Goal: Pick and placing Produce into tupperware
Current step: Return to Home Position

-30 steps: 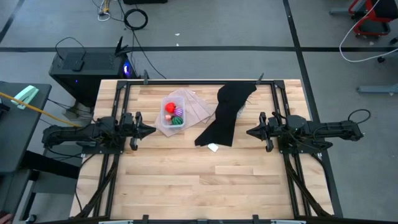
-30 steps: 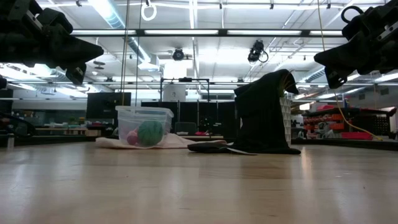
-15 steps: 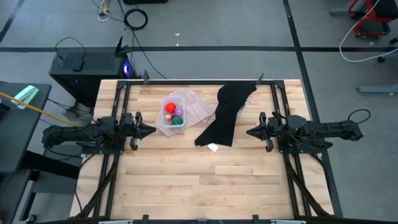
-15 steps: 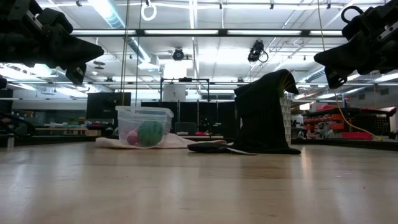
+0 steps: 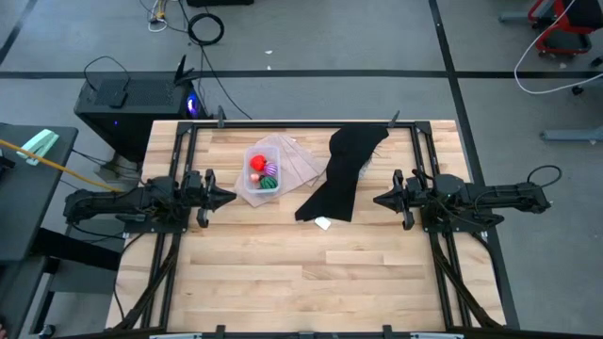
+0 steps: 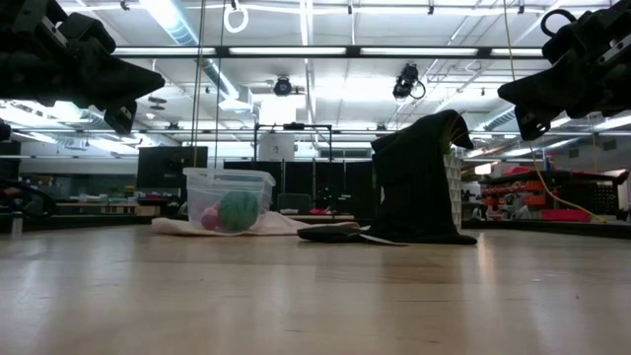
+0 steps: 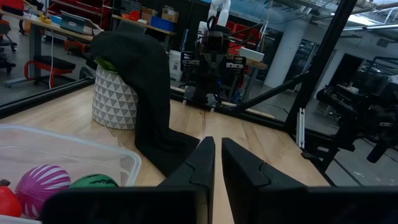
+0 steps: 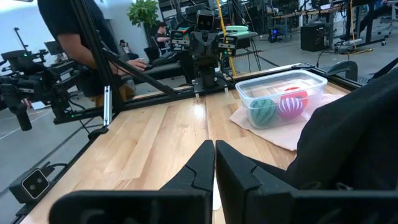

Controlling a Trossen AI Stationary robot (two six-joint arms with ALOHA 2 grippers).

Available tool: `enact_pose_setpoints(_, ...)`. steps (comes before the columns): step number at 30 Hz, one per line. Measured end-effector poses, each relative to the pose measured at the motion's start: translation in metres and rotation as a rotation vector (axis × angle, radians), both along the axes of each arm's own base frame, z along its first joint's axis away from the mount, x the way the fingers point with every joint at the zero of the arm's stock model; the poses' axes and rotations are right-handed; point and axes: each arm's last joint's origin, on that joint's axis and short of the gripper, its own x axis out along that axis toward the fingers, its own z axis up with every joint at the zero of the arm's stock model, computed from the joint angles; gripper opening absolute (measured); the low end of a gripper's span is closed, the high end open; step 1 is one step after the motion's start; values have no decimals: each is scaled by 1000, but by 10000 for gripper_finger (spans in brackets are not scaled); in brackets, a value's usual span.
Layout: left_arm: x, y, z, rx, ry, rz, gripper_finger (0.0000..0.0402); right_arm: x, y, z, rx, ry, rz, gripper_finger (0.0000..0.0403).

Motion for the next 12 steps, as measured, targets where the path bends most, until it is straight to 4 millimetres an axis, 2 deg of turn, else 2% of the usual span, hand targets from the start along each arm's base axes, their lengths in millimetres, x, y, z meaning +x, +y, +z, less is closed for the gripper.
enact_pose_setpoints(12,0,0,0,0,0,0,32,0,0,0,0,0,0,22)
